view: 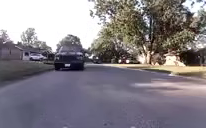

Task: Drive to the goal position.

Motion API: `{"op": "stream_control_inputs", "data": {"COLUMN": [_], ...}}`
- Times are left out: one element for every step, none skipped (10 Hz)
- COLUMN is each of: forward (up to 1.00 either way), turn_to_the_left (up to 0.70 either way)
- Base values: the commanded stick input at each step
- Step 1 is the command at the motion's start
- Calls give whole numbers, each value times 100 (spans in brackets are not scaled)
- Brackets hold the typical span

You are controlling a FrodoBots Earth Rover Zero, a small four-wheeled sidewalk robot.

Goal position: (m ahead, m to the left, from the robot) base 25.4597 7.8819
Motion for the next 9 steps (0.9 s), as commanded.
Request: {"op": "stream_control_inputs", "data": {"forward": [100, 100, 100, 100, 100, 100, 100, 100, 100], "turn_to_the_left": [0, 2, 16, 38, 27, 0, 0, 0, 0]}}
